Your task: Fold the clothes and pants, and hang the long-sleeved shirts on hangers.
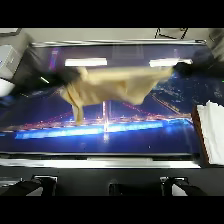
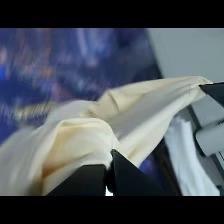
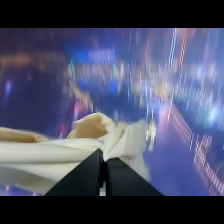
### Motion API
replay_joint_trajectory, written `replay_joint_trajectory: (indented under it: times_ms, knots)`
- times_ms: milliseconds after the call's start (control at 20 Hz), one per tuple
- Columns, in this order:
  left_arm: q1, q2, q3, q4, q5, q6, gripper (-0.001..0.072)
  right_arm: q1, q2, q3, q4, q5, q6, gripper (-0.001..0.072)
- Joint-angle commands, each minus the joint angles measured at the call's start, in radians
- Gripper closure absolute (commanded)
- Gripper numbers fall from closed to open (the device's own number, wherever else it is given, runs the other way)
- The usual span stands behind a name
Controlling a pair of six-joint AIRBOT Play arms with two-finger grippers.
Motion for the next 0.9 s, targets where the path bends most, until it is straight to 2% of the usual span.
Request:
replay_joint_trajectory:
  times_ms: [0,100,250,350,500,600,750,850]
  knots:
    - [0.042,0.124,0.39,0.034,-0.045,0.01,0.0684,0.001,0.224,0.255,-0.093,-0.179,-0.021,0.0678]
    - [0.032,0.172,0.493,0.029,-0.051,-0.029,0.0683,0.001,0.34,0.278,-0.097,-0.225,-0.012,0.0678]
    - [-0.003,0.228,0.508,0.03,-0.058,-0.074,0.0683,0.001,0.438,0.278,-0.109,-0.235,0.034,0.0678]
    - [-0.013,0.231,0.508,0.03,-0.064,-0.074,0.0683,0.0,0.457,0.278,-0.12,-0.252,0.035,0.0678]
    - [-0.012,0.209,0.507,0.066,-0.146,-0.076,0.0683,0.0,0.455,0.278,-0.193,-0.256,0.035,0.0678]
    - [-0.011,0.192,0.507,0.119,-0.201,-0.123,0.0683,0.0,0.455,0.278,-0.244,-0.256,0.035,0.0678]
    - [-0.011,0.195,0.508,0.239,-0.272,-0.126,0.0685,0.001,0.457,0.278,-0.288,-0.255,0.035,0.0678]
    - [-0.011,0.205,0.508,0.251,-0.291,-0.126,0.0685,0.001,0.457,0.278,-0.288,-0.254,0.039,0.0678]
